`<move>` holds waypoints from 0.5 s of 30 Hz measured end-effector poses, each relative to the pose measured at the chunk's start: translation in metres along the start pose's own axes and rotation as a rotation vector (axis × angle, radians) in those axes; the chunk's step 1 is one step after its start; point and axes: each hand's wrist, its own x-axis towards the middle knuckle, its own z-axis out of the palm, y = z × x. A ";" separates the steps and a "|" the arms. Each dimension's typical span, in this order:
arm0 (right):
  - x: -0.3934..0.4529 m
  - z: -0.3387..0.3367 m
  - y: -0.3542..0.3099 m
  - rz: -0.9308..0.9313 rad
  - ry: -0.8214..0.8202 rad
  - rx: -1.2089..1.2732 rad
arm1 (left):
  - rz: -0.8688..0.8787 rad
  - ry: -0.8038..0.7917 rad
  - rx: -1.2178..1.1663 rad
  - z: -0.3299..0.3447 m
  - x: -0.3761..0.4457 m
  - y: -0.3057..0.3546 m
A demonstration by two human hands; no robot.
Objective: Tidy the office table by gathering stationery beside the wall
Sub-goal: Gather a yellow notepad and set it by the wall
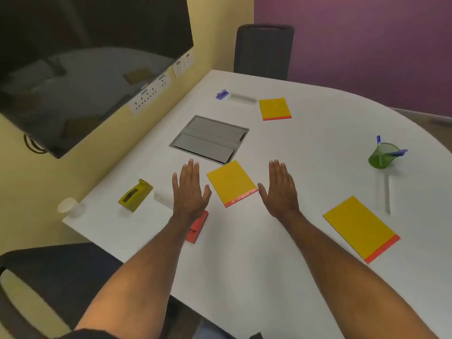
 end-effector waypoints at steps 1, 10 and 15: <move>0.003 0.007 -0.001 0.027 -0.034 0.009 | -0.018 -0.048 -0.021 0.008 0.004 -0.002; 0.042 0.096 -0.006 0.249 -0.418 0.098 | -0.051 -0.422 -0.129 0.095 0.066 -0.047; 0.061 0.143 -0.016 0.376 -0.576 0.182 | -0.022 -0.569 -0.183 0.142 0.100 -0.070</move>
